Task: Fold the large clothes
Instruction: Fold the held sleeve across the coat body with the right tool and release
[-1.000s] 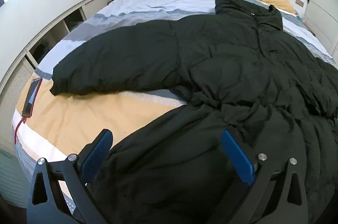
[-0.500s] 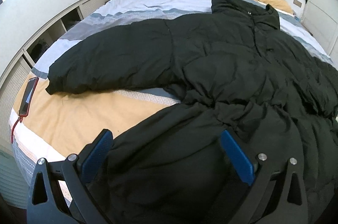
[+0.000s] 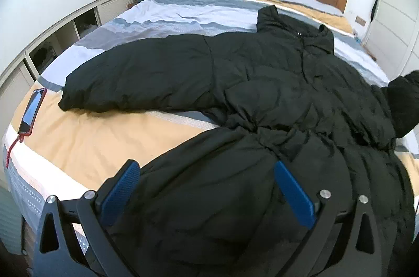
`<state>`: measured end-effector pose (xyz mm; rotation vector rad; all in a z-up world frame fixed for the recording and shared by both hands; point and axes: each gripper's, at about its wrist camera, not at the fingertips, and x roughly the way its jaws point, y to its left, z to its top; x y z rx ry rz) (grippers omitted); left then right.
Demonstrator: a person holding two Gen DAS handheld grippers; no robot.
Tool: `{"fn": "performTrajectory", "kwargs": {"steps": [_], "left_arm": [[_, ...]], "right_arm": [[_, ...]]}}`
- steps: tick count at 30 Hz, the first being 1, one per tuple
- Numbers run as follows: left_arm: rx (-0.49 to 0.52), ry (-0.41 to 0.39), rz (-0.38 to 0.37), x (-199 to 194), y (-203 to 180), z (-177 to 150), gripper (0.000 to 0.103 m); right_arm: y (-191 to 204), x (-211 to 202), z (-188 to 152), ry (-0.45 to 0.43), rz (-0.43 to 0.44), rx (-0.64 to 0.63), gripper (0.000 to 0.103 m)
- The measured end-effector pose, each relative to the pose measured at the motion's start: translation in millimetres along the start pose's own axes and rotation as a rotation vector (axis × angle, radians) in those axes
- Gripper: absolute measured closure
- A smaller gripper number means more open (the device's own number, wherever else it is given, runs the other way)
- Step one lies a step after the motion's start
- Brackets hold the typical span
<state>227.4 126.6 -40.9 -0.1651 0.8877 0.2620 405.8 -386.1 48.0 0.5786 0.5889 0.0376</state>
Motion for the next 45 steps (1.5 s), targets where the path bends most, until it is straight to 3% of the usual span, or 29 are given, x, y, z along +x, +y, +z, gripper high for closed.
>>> {"fn": "performTrajectory", "kwargs": {"steps": [8,17,23,31,36,45], "left_arm": [[-0.033,-0.006,-0.018,-18.1,26.6,-10.3,0.000],[-0.047,-0.027,-0.003,-39.2,48.0,-19.8,0.000],[-0.039,-0.027,-0.006,-44.2,49.2,-22.6,0.000],[-0.025,-0.024,0.012,-47.7,43.9,-24.8,0.000],[-0.008,-0.026,0.015,-50.0,36.8,-24.1,0.000],[0.065,-0.032,-0.029,-63.4,-3.0,-21.0,0.000]], "right_arm": [[89.2,-7.5,-61.5,0.089,0.033,-0.181,0.093],[137.7,14.4,-116.5,0.180,0.014,-0.320,0.093],[167.5,28.3,-175.3,0.252,-0.039,-0.478,0.091],[172.2,40.0,-244.8,0.307,-0.110,-0.618,0.079],[178.7,33.3,-266.9,0.309,-0.094,-0.701,0.052],[188.0,-3.6,-272.2,0.259,-0.025,-0.736,0.046]]}}
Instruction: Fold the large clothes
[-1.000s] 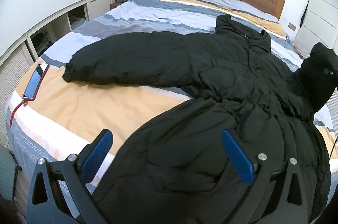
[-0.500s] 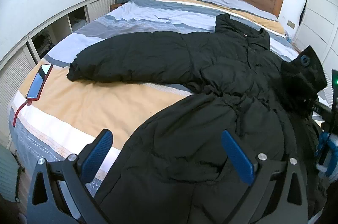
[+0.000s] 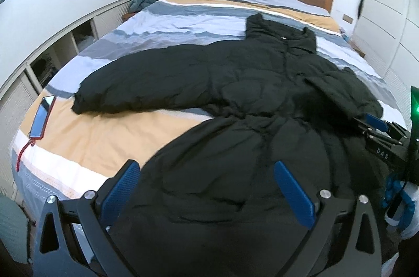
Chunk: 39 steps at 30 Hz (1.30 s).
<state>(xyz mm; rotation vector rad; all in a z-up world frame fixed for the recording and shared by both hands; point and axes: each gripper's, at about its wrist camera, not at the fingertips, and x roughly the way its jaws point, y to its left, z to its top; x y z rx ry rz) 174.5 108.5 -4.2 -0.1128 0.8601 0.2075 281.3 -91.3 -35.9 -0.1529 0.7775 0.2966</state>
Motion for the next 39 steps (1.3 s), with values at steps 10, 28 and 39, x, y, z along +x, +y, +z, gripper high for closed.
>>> {"fn": "performTrajectory", "kwargs": {"steps": [10,28,39], "left_arm": [[0.058,0.020,-0.083,23.5,-76.5,32.3,0.000],[0.142,0.072,-0.109,192.5,-227.2,106.6,0.000],[0.146,0.096,-0.035,195.2,-205.7,89.8,0.000]], "right_arm": [[-50.3,-37.5,14.7,-0.062,-0.031,0.033,0.044],[-151.5,60.3,35.6,0.010,-0.088,0.173,0.038],[-168.4,54.3,17.7,0.036,-0.197,0.209,0.036]]}}
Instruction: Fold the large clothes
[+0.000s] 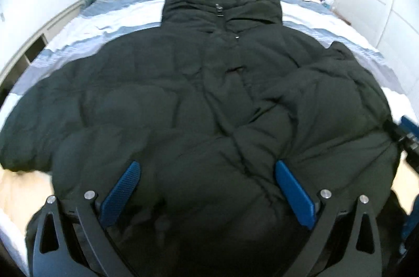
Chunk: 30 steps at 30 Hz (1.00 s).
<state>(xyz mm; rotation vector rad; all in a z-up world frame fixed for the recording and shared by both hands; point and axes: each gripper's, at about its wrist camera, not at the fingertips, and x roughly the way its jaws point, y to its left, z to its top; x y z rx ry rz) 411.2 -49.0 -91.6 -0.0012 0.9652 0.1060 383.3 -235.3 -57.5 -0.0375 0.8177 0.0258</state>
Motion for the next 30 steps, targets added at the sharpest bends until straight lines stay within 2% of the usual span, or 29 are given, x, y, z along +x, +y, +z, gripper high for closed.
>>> {"fn": "performTrajectory", "kwargs": {"steps": [3,5,10,14,16,21,26,30], "left_arm": [[-0.001,0.014,0.021,-4.2,3.8,-9.6,0.000],[0.005,0.027,0.026,-7.7,6.5,-15.7,0.000],[-0.003,0.011,0.013,-34.5,21.9,-30.3,0.000],[-0.037,-0.028,-0.012,-68.9,41.4,-46.0,0.000],[-0.043,-0.042,-0.026,-88.9,51.1,-54.2,0.000],[-0.038,-0.103,-0.012,-151.7,78.7,-78.0,0.000],[-0.059,-0.127,0.005,-198.2,109.2,-105.3,0.000],[-0.077,-0.140,-0.006,-225.0,134.1,-126.7,0.000]], "right_arm": [[9.4,-14.8,-1.2,-0.023,0.046,0.004,0.036],[21.5,-15.1,-8.5,-0.007,0.062,-0.017,0.034],[30.5,-18.3,-24.0,0.053,-0.017,-0.019,0.033],[49.2,-55.9,-29.2,0.010,0.002,-0.028,0.033],[64.0,-81.8,-35.7,-0.026,0.044,-0.041,0.033],[90.8,-145.1,-53.9,-0.107,0.157,-0.030,0.019],[115.2,-189.9,-77.9,-0.117,0.144,-0.028,0.016],[130.6,-223.0,-101.3,-0.118,0.096,-0.033,0.011]]}}
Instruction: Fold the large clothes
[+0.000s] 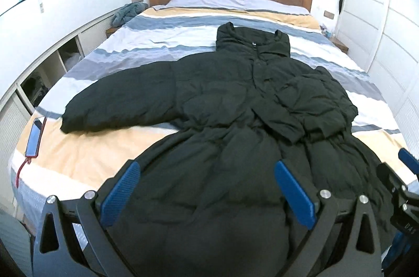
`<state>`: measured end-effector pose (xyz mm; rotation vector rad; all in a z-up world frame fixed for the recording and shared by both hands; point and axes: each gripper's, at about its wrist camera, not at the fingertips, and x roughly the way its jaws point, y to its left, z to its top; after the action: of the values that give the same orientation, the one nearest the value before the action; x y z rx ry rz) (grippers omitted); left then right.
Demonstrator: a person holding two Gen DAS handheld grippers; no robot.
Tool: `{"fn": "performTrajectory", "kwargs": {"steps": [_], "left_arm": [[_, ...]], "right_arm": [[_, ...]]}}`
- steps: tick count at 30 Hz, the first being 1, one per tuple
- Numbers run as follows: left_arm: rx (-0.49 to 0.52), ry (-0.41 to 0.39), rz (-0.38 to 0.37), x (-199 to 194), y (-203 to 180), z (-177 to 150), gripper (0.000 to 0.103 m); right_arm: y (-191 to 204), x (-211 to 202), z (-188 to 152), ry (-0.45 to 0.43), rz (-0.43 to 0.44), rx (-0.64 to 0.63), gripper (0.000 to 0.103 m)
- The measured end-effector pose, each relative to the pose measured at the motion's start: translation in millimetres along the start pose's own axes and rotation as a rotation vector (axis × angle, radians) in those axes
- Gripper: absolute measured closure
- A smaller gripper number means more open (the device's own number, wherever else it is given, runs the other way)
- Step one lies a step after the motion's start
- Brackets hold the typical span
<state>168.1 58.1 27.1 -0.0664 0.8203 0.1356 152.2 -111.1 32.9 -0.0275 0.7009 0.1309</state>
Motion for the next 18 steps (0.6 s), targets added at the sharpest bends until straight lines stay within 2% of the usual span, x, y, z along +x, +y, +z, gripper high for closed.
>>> {"fn": "performTrajectory", "kwargs": {"steps": [10,18], "left_arm": [[-0.076,-0.019,-0.102,-36.1,69.2,-18.7,0.000],[-0.194,-0.001,-0.166,-27.9,140.2,-35.8,0.000]], "right_arm": [[19.1,-61.0,-9.0,-0.033,-0.079,-0.023,0.009],[23.1,-73.4,6.3,-0.048,-0.133,-0.007,0.009]]}}
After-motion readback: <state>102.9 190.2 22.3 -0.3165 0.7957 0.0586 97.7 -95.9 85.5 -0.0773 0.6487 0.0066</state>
